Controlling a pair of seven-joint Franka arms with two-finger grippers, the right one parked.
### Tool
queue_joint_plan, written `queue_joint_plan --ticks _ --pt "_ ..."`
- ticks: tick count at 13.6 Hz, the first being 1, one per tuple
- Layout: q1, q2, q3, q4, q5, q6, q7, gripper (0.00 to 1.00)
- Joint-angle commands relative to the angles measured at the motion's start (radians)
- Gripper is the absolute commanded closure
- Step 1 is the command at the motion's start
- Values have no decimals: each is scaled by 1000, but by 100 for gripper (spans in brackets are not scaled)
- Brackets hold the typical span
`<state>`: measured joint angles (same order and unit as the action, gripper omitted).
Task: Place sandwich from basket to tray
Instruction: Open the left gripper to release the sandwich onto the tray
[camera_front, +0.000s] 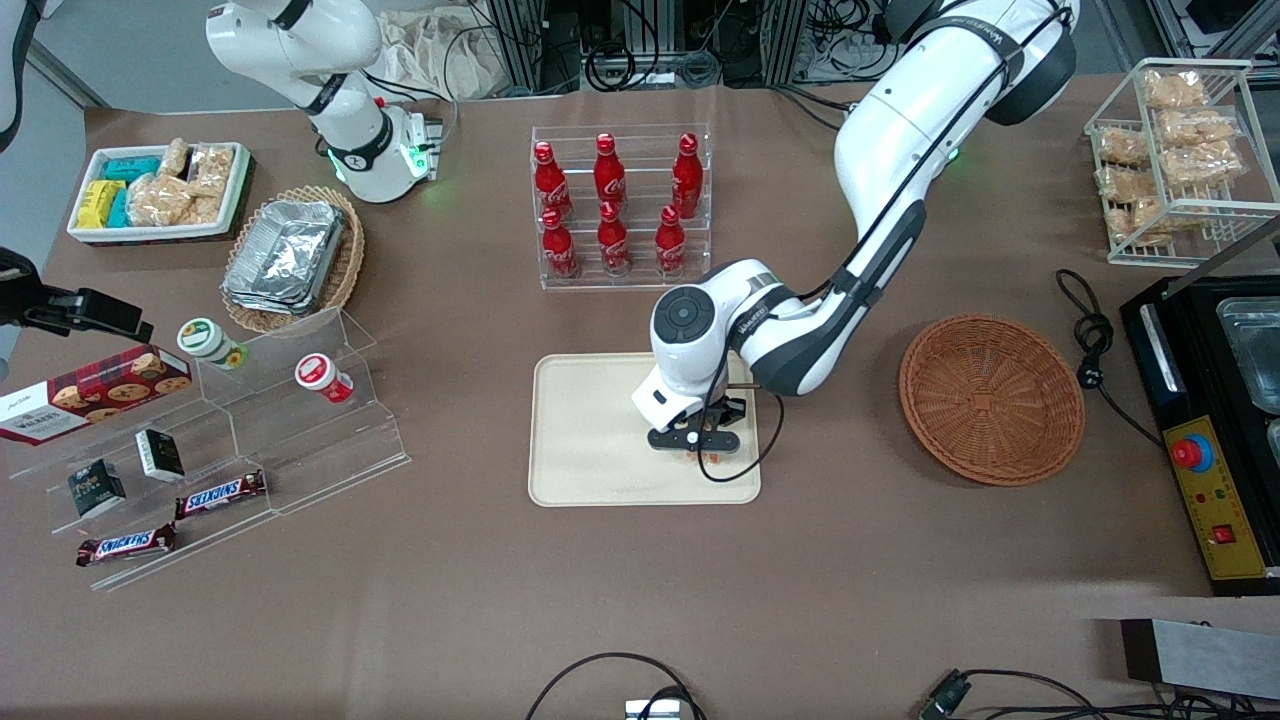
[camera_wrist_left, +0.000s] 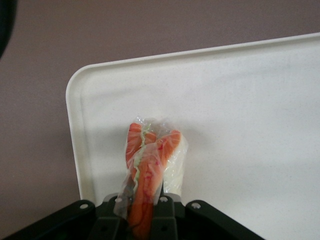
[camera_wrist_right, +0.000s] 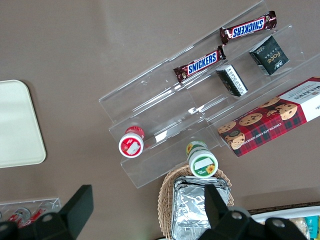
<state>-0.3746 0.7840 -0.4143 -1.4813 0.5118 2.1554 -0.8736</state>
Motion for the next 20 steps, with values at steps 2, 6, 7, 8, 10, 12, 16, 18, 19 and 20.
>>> queue_joint_plan --ticks 2,6,7,8,10,12,16,18,19,20 --pt "-26 15 9 27 27 -5 -13 1" --pt "-24 15 8 27 74 -5 -19 0" --pt "-23 15 8 27 73 -5 -19 0" --pt "-21 14 8 27 73 -6 -18 0" --pt "-17 9 8 27 70 -9 -19 0" --pt "-13 0 8 27 62 -14 -18 0" --pt "48 -66 6 29 44 -48 -12 0" --pt "98 -127 6 30 -13 -75 -1 0" --pt "129 -159 6 27 -18 -98 1 0" --pt "157 -190 6 29 -18 -139 10 0"
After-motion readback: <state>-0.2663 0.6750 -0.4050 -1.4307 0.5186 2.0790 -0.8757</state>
